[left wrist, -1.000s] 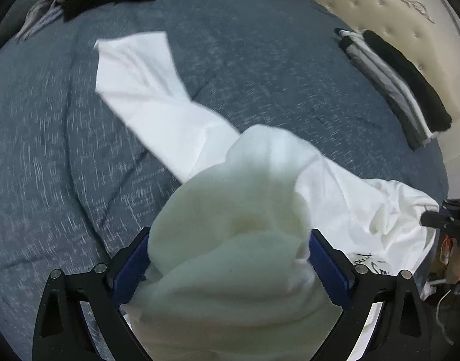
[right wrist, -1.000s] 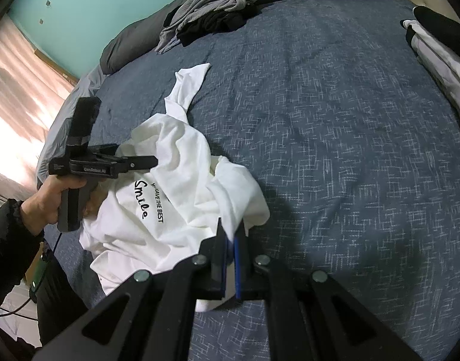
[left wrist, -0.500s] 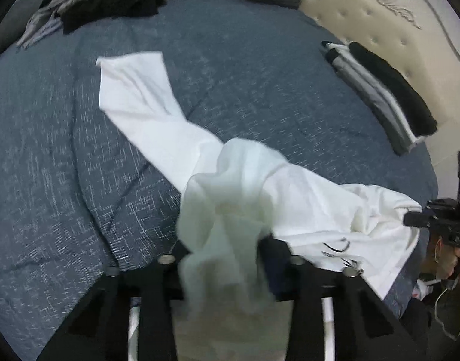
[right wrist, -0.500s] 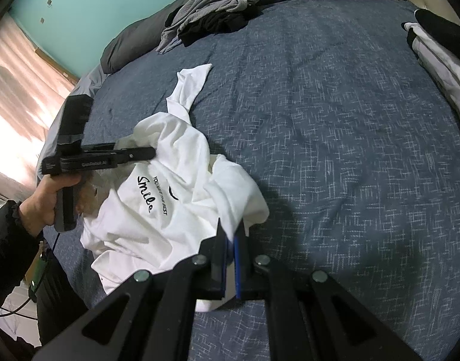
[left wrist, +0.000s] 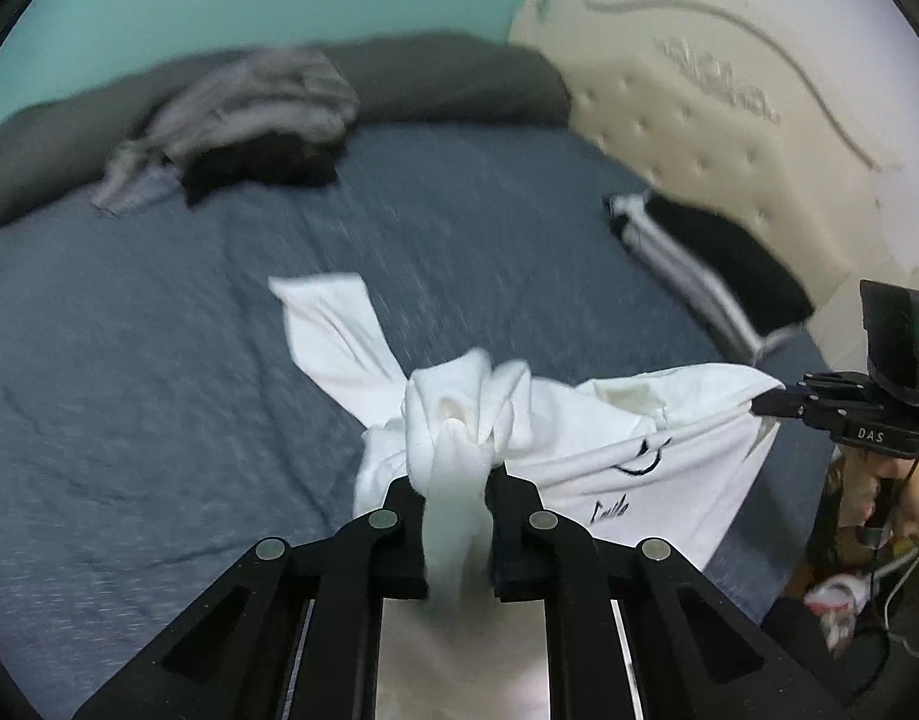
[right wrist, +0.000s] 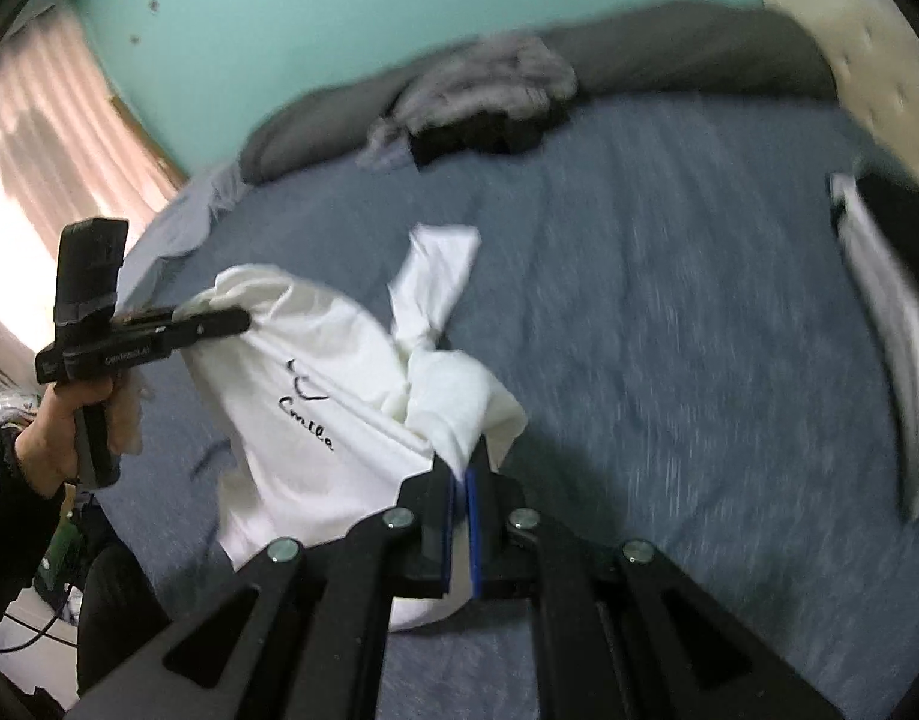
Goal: Fold clothes
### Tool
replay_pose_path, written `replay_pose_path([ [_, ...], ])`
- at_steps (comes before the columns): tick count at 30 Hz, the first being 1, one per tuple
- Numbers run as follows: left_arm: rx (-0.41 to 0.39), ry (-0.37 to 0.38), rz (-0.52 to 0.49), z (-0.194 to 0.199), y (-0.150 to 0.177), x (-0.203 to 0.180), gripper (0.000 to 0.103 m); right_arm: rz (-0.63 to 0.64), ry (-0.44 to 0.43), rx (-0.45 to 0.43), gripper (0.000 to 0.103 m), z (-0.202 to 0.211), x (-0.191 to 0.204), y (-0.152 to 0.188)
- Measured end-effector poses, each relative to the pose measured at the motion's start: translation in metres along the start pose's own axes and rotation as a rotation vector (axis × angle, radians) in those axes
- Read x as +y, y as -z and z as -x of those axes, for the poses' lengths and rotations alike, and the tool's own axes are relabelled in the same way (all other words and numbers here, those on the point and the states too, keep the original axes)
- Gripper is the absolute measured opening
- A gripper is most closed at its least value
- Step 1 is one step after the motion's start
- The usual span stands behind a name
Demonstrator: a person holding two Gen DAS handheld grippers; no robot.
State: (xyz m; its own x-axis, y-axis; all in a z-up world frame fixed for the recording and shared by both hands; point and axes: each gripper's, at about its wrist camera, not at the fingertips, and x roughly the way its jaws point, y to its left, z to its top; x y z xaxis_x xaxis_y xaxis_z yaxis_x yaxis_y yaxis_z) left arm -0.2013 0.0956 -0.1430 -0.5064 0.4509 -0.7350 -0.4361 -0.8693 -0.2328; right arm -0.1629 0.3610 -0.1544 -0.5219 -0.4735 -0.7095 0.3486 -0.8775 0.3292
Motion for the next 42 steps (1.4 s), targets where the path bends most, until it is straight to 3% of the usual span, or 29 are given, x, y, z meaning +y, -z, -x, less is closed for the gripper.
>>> replay_pose_path([
  [13, -0.402, -0.157, -0.024, 0.258, -0.072, -0.011, 0.011, 0.247, -0.013, -0.351, 0.003, 0.152, 0.164, -0.154],
  [21, -0.563, -0.244, -0.08, 0.387, -0.091, -0.046, 0.011, 0.322, -0.008, -0.501, 0.003, 0.238, 0.242, -0.202],
  [24, -0.497, -0.231, -0.038, 0.354, -0.069, -0.032, 0.012, 0.317, -0.009, -0.503, 0.003, 0.246, 0.255, -0.207],
  [28, -0.409, -0.213, 0.017, 0.309, -0.038, -0.014, 0.012, 0.304, 0.0, -0.419, 0.003, 0.211, 0.253, -0.195],
  [38, -0.178, -0.171, 0.154, 0.195, 0.047, 0.027, 0.012, 0.209, 0.013, -0.063, 0.003, 0.014, 0.181, -0.102],
  [42, -0.047, -0.139, 0.208, 0.122, 0.086, 0.044, 0.013, 0.185, 0.021, 0.068, 0.003, -0.059, 0.153, -0.059],
])
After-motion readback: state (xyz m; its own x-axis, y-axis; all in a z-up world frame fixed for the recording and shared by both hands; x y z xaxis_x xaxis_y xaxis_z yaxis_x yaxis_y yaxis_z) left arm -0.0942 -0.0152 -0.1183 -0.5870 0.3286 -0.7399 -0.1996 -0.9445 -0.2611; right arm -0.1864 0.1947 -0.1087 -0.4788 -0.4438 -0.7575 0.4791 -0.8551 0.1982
